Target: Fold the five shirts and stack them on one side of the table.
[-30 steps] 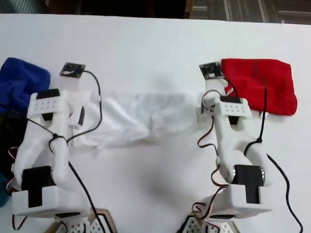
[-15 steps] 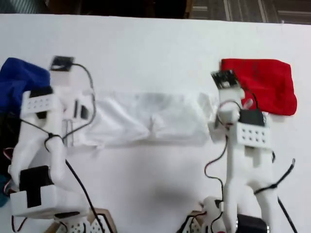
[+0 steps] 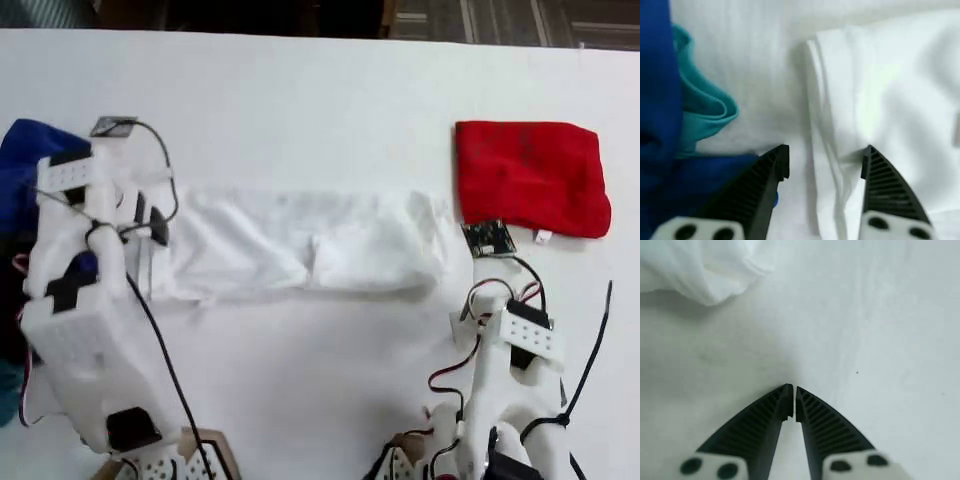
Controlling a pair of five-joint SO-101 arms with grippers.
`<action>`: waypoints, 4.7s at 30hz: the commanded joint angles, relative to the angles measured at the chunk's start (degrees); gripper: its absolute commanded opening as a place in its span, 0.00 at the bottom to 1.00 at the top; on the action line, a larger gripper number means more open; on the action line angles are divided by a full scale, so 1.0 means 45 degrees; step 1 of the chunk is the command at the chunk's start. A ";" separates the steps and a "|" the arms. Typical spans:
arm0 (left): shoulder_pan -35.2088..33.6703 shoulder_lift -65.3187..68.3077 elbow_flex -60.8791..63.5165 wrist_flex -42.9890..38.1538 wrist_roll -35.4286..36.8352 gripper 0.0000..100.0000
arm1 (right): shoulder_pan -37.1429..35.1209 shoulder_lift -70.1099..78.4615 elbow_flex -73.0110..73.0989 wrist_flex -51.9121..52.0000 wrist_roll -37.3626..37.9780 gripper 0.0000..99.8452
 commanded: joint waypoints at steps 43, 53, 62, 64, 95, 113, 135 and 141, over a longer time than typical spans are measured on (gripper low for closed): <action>0.1055 0.2422 -0.7805 0.6330 0.0625 0.02 | 0.0088 -0.0498 0.0039 -0.0440 0.0000 0.02; 0.6271 -0.3458 -0.5187 0.6154 0.0918 0.02 | 0.0068 -0.0479 0.0039 -0.0440 0.0000 0.02; 0.9748 -0.3770 -0.6867 0.5099 0.0899 0.03 | 0.0166 -0.0518 0.0039 -0.0459 -0.0606 0.02; 1.0315 -0.3770 -0.6828 0.4415 0.0899 0.03 | 0.0166 -0.0518 0.0039 -0.0576 -0.1035 0.02; 1.3343 -0.0332 -0.7121 0.0918 0.0918 0.24 | 0.2374 -0.0479 0.0000 -0.1983 -0.3067 0.02; 0.9534 0.1797 -0.8703 0.2891 0.0527 0.03 | 0.2374 -0.0479 0.0000 -0.1983 -0.3048 0.02; 1.2093 0.2305 -0.8781 0.4200 0.1211 0.03 | 0.3253 -0.0518 -0.0156 -0.2178 -0.4024 0.02; 1.1018 0.1270 -0.8625 0.4357 0.1133 0.03 | 0.3214 -0.0518 -0.0156 -0.2178 -0.4024 0.02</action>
